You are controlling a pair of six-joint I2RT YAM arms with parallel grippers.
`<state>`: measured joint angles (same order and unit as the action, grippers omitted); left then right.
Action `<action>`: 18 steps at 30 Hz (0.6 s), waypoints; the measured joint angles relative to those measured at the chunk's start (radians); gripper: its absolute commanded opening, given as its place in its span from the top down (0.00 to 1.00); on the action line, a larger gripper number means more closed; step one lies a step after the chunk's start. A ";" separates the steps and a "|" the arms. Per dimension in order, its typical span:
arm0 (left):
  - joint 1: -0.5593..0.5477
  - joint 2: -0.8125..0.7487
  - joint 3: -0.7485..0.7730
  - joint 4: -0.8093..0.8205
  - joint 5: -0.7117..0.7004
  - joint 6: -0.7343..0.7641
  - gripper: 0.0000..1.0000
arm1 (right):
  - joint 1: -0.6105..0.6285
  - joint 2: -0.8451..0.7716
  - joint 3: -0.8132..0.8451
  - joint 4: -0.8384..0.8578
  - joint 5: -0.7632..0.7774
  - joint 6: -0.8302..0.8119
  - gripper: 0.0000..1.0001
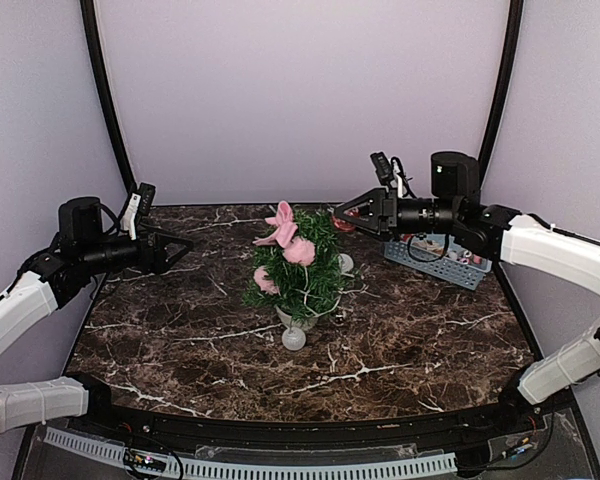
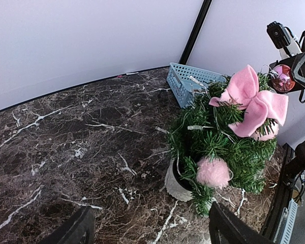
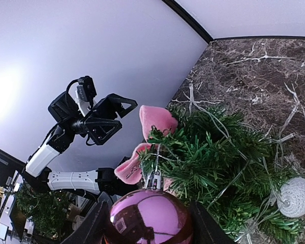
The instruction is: Decorate the small christmas tree
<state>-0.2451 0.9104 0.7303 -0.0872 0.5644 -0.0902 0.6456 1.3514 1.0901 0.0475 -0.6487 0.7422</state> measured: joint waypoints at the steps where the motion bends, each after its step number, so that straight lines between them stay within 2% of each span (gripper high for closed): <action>1: 0.000 0.000 0.000 0.000 0.000 0.000 0.21 | 0.000 0.000 -0.001 -0.002 0.002 0.000 0.69; 18: 0.000 0.000 0.000 -0.001 -0.001 0.000 0.21 | -0.018 -0.003 -0.023 -0.046 0.029 0.004 0.69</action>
<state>-0.2451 0.9104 0.7303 -0.0879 0.5636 -0.0898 0.6273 1.3487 1.0672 0.0013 -0.6197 0.7460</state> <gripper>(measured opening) 0.787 0.480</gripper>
